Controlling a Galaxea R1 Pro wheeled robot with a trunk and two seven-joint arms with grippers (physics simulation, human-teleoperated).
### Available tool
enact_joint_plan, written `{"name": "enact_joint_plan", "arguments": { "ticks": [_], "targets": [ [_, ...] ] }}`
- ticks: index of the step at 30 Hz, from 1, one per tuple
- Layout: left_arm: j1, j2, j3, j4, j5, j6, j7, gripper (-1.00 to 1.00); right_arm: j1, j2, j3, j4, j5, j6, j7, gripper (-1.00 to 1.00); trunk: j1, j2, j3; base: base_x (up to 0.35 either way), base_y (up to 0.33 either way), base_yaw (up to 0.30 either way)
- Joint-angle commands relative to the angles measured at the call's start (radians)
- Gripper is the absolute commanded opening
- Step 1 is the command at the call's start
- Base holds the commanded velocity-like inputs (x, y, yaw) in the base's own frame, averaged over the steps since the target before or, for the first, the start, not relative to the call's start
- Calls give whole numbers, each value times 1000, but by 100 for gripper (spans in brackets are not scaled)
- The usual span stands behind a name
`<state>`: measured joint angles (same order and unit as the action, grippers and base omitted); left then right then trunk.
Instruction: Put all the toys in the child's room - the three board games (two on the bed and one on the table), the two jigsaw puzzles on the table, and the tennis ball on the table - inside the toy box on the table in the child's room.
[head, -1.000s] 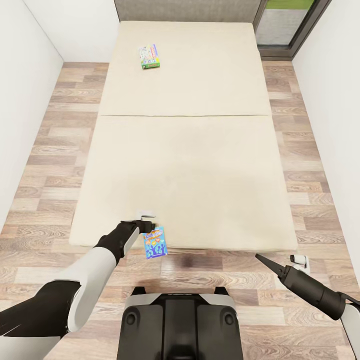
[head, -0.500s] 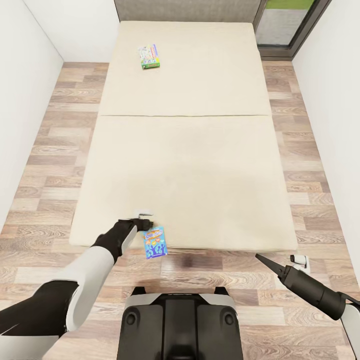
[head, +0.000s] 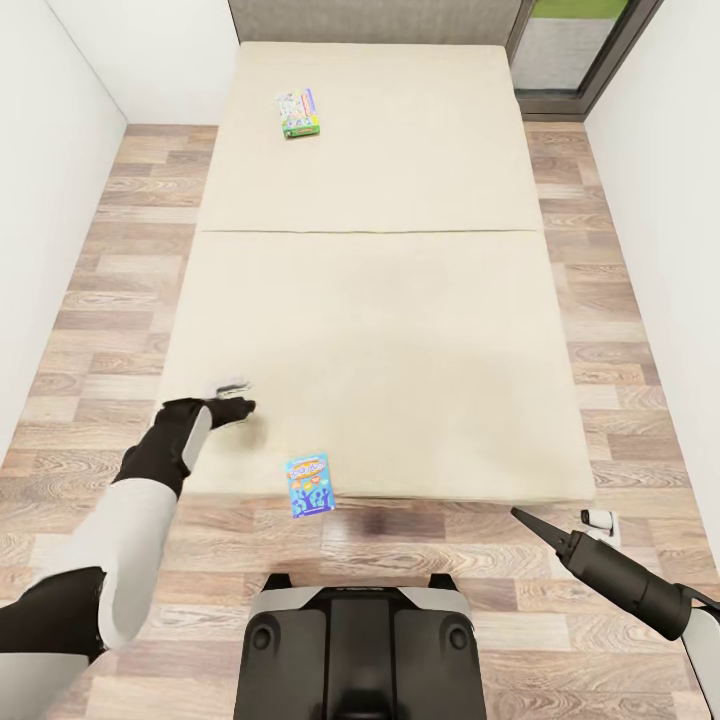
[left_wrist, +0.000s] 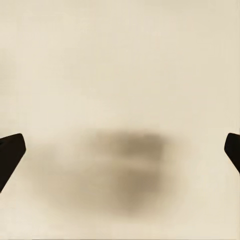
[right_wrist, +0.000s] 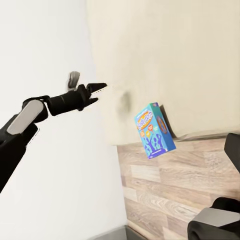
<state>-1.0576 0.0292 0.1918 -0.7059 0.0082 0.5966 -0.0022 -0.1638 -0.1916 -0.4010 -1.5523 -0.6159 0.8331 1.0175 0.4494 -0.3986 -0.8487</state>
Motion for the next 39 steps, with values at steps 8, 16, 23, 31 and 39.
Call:
{"name": "enact_joint_plan", "arguments": {
  "ticks": [8, 16, 23, 31, 39],
  "targets": [
    [6, 143, 95, -195, 9, 291, -288, 100, 0, 0, -1, 0, -2, -10, 1, 100, 1, -1, -1, 0, 0, 0],
    [80, 284, 122, -235, 7, 416, -691, 100, 0, 0, -3, 0, -2, -24, 1, 100, 1, -1, -1, 0, 0, 0],
    [242, 357, 128, -245, 0, 429, -1072, 100, 0, 0, -3, 0, 1, -29, 1, 100, 1, -1, 6, 0, 0, 0],
    [410, 400, 134, -246, 0, 368, -1346, 100, 1, 0, -2, 0, -1, -60, 2, 100, 1, -1, 19, 0, 0, 0],
    [522, 414, 163, -246, 3, 307, -1503, 100, 1, 0, 0, 0, -2, -82, 2, 100, 1, -1, 32, 0, 0, 0]
  ]
}}
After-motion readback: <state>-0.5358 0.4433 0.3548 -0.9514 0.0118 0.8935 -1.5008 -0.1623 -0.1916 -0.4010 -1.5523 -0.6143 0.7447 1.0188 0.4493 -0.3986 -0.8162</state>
